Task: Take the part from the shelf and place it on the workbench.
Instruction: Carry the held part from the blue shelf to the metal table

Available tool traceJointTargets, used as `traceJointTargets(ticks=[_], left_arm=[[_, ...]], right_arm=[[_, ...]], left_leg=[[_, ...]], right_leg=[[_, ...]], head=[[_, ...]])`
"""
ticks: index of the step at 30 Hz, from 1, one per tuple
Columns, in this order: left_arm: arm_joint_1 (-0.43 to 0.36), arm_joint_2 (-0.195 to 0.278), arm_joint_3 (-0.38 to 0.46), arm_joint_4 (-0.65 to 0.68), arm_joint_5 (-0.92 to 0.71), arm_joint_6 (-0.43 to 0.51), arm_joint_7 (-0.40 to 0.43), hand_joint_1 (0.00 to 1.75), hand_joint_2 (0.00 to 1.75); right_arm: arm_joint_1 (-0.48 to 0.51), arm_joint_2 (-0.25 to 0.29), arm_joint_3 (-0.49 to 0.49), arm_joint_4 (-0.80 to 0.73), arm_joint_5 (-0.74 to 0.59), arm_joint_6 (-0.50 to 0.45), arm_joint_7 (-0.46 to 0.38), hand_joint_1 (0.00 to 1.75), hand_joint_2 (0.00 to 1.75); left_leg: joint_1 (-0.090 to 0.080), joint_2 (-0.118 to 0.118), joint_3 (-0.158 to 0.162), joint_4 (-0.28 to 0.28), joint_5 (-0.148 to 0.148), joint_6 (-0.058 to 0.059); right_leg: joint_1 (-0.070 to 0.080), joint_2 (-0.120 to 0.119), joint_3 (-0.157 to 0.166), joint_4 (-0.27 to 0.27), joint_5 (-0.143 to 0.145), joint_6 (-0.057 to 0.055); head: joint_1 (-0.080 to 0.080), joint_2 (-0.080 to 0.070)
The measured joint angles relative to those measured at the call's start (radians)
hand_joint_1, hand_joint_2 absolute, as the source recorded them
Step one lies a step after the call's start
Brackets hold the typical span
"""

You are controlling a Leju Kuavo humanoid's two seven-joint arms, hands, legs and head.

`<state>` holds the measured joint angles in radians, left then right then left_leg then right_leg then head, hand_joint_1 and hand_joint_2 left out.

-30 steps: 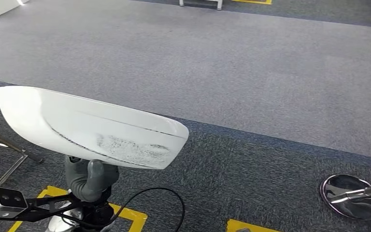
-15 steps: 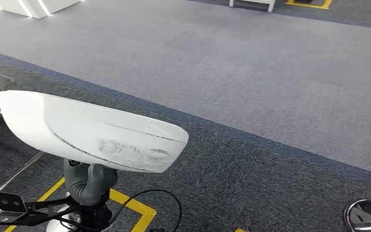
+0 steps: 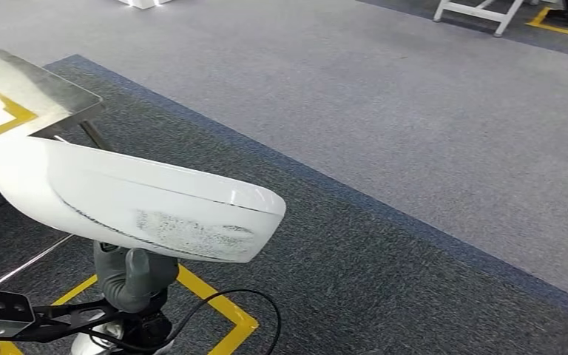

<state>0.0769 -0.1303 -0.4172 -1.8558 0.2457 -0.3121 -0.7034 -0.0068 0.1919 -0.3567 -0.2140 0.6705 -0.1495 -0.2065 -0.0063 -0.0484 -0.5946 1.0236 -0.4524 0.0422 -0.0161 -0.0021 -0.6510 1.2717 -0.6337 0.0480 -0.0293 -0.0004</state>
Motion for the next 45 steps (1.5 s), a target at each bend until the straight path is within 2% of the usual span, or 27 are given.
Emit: traceJointTargets(ticks=[1,3,5,7,8,10,12,14,15,16,18,20,21,23,25,27,29,30,31,33,34,36,38,40,42,44,45], left_arm=[[0.000,0.000,0.002,0.000,0.000,0.000,0.000,1.75,1.75],[0.000,-0.001,0.006,0.000,0.000,0.000,0.000,1.75,1.75],[0.000,-0.003,0.009,0.000,0.000,-0.001,0.000,1.75,1.75],[0.002,-0.005,0.010,-0.001,-0.001,-0.001,0.000,1.75,1.75],[0.003,-0.005,0.011,-0.002,-0.001,-0.001,0.000,1.75,1.75],[0.004,-0.005,0.013,-0.003,-0.005,0.002,0.000,1.75,1.75],[0.006,-0.004,0.014,-0.003,-0.010,0.011,0.000,1.75,1.75],[0.013,-0.001,0.015,-0.003,-0.009,0.020,0.000,1.75,1.75],[0.016,0.002,0.017,-0.003,-0.007,0.023,0.000,1.75,1.75],[0.018,0.004,0.019,-0.003,-0.005,0.025,0.000,1.75,1.75],[0.019,0.007,0.021,-0.003,-0.004,0.026,0.000,1.75,1.75],[0.018,0.008,0.021,-0.003,-0.008,0.028,0.000,1.75,1.75],[0.018,0.009,0.022,-0.003,-0.012,0.030,0.000,1.75,1.75],[0.019,0.011,0.023,-0.003,-0.019,0.033,0.000,1.75,1.75],[0.018,0.011,0.023,-0.003,-0.021,0.034,0.000,1.75,1.75],[0.017,0.011,0.023,-0.003,-0.021,0.034,0.000,1.75,1.75],[0.015,0.012,0.021,-0.002,-0.012,0.028,0.000,1.75,1.75],[0.009,0.013,0.017,-0.001,-0.005,0.027,0.000,1.75,1.75],[0.000,0.015,0.008,0.001,0.003,0.033,0.000,1.75,1.75],[-0.028,0.018,-0.017,0.007,0.015,0.058,0.000,1.75,1.75],[-0.040,0.019,-0.029,0.009,0.019,0.071,0.000,1.75,1.75],[-0.053,0.023,-0.047,0.013,0.022,0.087,0.001,1.75,1.75],[-0.056,0.027,-0.056,0.014,0.021,0.096,0.001,1.75,1.75],[-0.060,0.033,-0.062,0.014,0.016,0.103,0.001,1.75,1.75],[-0.064,0.036,-0.065,0.014,0.011,0.106,0.001,1.75,1.75],[-0.065,0.040,-0.066,0.017,0.009,0.107,0.001,1.75,1.75],[-0.064,0.041,-0.066,0.018,0.009,0.106,0.001,1.75,1.75]], right_arm=[[0.000,0.000,0.000,0.000,0.000,0.000,0.001,0.00,1.75],[0.002,0.000,0.000,0.000,0.001,0.002,0.003,0.00,1.75],[0.003,0.000,0.000,0.001,0.002,0.004,0.003,0.00,1.75],[0.002,0.000,0.000,0.001,0.003,0.005,0.003,0.00,1.75],[0.002,0.001,0.000,0.001,0.003,0.005,0.003,0.00,1.75],[0.003,0.001,0.000,0.000,0.006,0.004,-0.001,0.00,1.75],[0.011,0.001,0.000,-0.001,0.014,0.004,-0.009,0.00,1.75],[0.022,0.003,0.000,-0.010,0.022,0.004,-0.010,0.00,1.75],[0.026,0.004,0.000,-0.016,0.025,0.004,-0.007,0.00,1.75],[0.029,0.006,0.000,-0.023,0.026,0.005,-0.005,0.00,1.75],[0.033,0.010,0.000,-0.032,0.029,0.007,0.000,0.00,1.75],[0.040,0.013,0.000,-0.043,0.031,0.012,0.005,0.00,1.75],[0.043,0.015,0.000,-0.051,0.033,0.015,0.010,0.00,1.75],[0.048,0.017,0.000,-0.071,0.037,0.024,0.019,0.00,1.75],[0.054,0.019,0.000,-0.089,0.040,0.033,0.025,0.00,1.75],[0.062,0.020,0.000,-0.102,0.039,0.038,0.028,0.00,1.75],[0.056,0.019,-0.003,-0.111,0.032,0.030,0.041,0.00,1.75],[0.047,0.016,-0.009,-0.108,0.025,0.021,0.050,0.00,1.75],[0.037,0.010,-0.016,-0.099,0.018,0.012,0.056,0.00,1.75],[0.020,-0.004,-0.034,-0.072,0.010,0.002,0.055,0.00,1.75],[0.015,-0.009,-0.041,-0.060,0.009,-0.001,0.052,0.00,1.75],[0.006,-0.016,-0.051,-0.044,0.009,-0.007,0.051,0.00,1.75],[0.001,-0.022,-0.058,-0.036,0.011,-0.013,0.053,0.00,1.75],[0.000,-0.027,-0.063,-0.030,0.013,-0.017,0.053,0.00,1.75],[0.001,-0.029,-0.067,-0.024,0.014,-0.017,0.053,0.00,1.75],[0.003,-0.029,-0.068,-0.018,0.015,-0.017,0.053,0.00,1.75],[0.003,-0.030,-0.069,-0.016,0.016,-0.017,0.054,0.00,1.75]], left_leg=[[0.001,-0.016,0.003,0.001,-0.001,-0.002],[0.003,-0.045,0.004,0.006,-0.006,-0.010],[0.003,-0.068,-0.004,0.010,-0.005,-0.021],[0.006,-0.085,-0.011,0.010,-0.001,-0.033],[0.006,-0.076,-0.014,0.014,-0.003,-0.038],[0.003,-0.023,-0.039,0.068,-0.037,-0.047],[0.004,0.027,-0.099,0.194,-0.096,-0.054],[0.006,0.037,-0.145,0.285,-0.118,-0.056],[0.006,0.039,-0.142,0.278,-0.102,-0.055],[0.006,0.045,-0.119,0.233,-0.069,-0.053],[-0.001,0.084,-0.051,0.099,-0.011,-0.042],[-0.012,0.118,-0.014,0.025,0.000,-0.030],[-0.016,0.120,-0.011,0.019,-0.006,-0.026],[-0.013,0.097,-0.009,0.011,-0.005,-0.015],[-0.006,0.073,-0.005,0.003,0.000,-0.005],[-0.001,0.051,-0.004,0.001,0.002,0.001],[-0.001,0.027,-0.003,0.002,0.001,0.003],[-0.001,0.013,-0.002,0.002,0.001,0.003],[-0.001,-0.002,0.000,0.002,0.001,0.002],[-0.001,-0.032,0.002,0.004,0.000,-0.001],[-0.002,-0.045,0.000,0.006,0.000,-0.005],[0.000,-0.066,-0.008,0.007,0.004,-0.017],[0.004,-0.077,-0.012,0.007,0.006,-0.028],[0.002,-0.039,-0.030,0.045,-0.019,-0.037],[0.002,0.017,-0.084,0.159,-0.077,-0.047],[0.007,0.034,-0.140,0.272,-0.116,-0.054],[0.008,0.037,-0.147,0.285,-0.110,-0.055]], right_leg=[[-0.002,0.006,0.016,-0.053,0.043,0.000],[-0.009,0.050,0.063,-0.177,0.106,-0.001],[-0.012,0.083,0.091,-0.236,0.115,-0.007],[-0.010,0.071,0.098,-0.243,0.114,-0.020],[-0.010,0.060,0.100,-0.245,0.116,-0.026],[-0.010,0.032,0.107,-0.251,0.117,-0.038],[-0.006,0.000,0.111,-0.251,0.112,-0.046],[-0.004,-0.031,0.114,-0.251,0.107,-0.049],[-0.003,-0.045,0.117,-0.251,0.105,-0.049],[-0.003,-0.058,0.122,-0.251,0.102,-0.048],[0.000,-0.080,0.131,-0.251,0.093,-0.043],[0.005,-0.100,0.134,-0.251,0.083,-0.032],[0.006,-0.110,0.136,-0.253,0.080,-0.027],[0.006,-0.123,0.148,-0.255,0.073,-0.018],[0.003,-0.080,0.132,-0.211,0.042,-0.010],[0.001,-0.022,0.068,-0.090,-0.015,-0.005],[0.002,-0.006,0.005,0.014,-0.040,-0.005],[0.003,-0.003,-0.004,0.016,-0.022,-0.005],[0.003,0.001,0.005,-0.021,0.016,-0.006],[-0.001,0.036,0.052,-0.153,0.097,-0.009],[-0.004,0.057,0.074,-0.206,0.117,-0.011],[-0.005,0.080,0.093,-0.246,0.121,-0.018],[-0.004,0.061,0.099,-0.253,0.126,-0.028],[-0.006,0.036,0.106,-0.261,0.129,-0.040],[-0.005,0.009,0.111,-0.264,0.127,-0.049],[-0.004,-0.021,0.113,-0.264,0.122,-0.052],[-0.003,-0.036,0.115,-0.264,0.120,-0.051]], head=[[0.000,0.000],[0.001,0.000],[0.001,0.000],[0.000,0.000],[-0.001,0.000],[-0.007,0.000],[-0.011,0.000],[-0.011,0.000],[-0.011,0.000],[-0.011,0.000],[-0.011,0.000],[-0.010,0.000],[-0.010,0.000],[-0.008,0.000],[-0.004,0.000],[0.003,0.000],[0.005,0.000],[0.005,0.000],[0.005,0.000],[0.005,0.000],[0.004,0.000],[0.003,0.000],[0.003,0.000],[-0.002,0.000],[-0.007,0.000],[-0.008,0.000],[-0.008,0.000]])
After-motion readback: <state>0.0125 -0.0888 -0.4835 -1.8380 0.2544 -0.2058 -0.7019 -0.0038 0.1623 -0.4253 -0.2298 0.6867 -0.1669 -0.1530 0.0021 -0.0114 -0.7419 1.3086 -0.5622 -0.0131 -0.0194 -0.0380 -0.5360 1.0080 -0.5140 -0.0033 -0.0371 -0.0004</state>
